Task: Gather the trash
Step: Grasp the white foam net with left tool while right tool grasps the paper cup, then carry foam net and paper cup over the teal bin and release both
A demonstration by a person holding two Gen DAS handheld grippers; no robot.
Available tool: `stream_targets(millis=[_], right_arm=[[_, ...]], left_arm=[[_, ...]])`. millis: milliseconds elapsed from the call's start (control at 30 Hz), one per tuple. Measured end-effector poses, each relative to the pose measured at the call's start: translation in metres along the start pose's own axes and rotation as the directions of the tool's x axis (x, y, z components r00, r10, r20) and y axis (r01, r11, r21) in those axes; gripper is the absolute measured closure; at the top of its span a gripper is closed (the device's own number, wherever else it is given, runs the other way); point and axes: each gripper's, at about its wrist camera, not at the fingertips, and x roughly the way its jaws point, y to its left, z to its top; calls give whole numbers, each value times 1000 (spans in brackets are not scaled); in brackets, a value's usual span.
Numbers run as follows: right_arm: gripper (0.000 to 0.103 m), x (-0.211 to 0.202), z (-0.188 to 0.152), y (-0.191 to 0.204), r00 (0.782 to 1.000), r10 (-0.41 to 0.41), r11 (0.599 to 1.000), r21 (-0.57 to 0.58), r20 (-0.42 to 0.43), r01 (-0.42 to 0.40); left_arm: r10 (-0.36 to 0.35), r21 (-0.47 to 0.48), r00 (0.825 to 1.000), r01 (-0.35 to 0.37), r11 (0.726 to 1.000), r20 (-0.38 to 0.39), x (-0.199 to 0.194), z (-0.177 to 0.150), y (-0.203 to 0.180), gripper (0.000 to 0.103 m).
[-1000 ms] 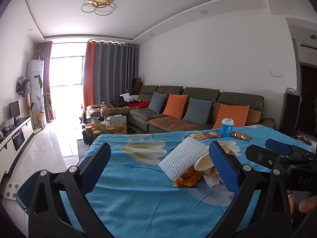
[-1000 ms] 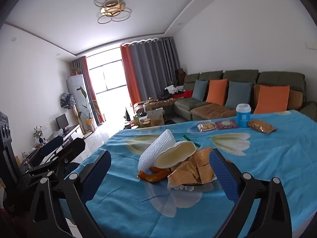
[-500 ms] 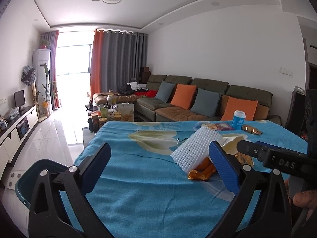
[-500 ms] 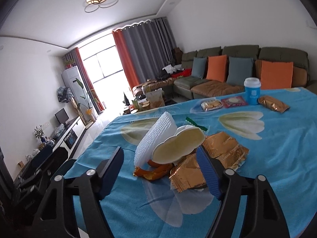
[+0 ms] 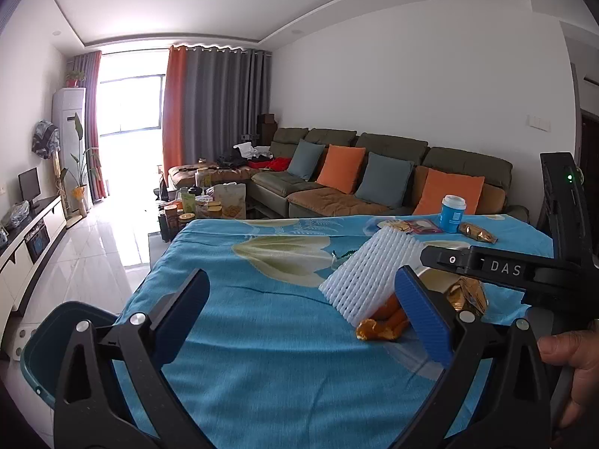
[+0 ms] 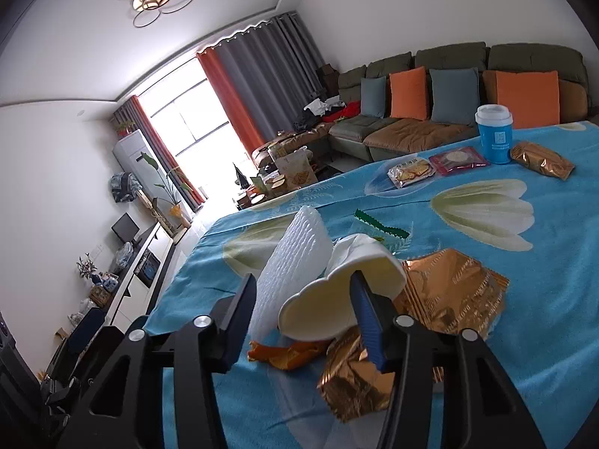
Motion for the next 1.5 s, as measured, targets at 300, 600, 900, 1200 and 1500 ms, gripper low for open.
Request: stream_targets(millis=[300,600,900,1200,1500], right_arm=[[82,10,0,-17,1000,14,997,79,-27,-12],[95,7,3,-21,998,44,994,99,-33,-41],[101,3,7,-13,997,76,993,92,-28,-73],[101,-4,9,4,993,116,992,57,-35,-114],[101,-7,7,8,992,116,993,40,-39,-115]], left_arm=[[-62,97,998,65,993,-30,40,14,-20,6],[-71,245,974,125,962,-217,95,8,-41,32],[-94,332,955,189,924,-282,111,-3,-53,36],[-84,372,955,191,909,-283,114,-11,-60,56],[-82,341,950,187,921,-300,116,-10,-50,89]])
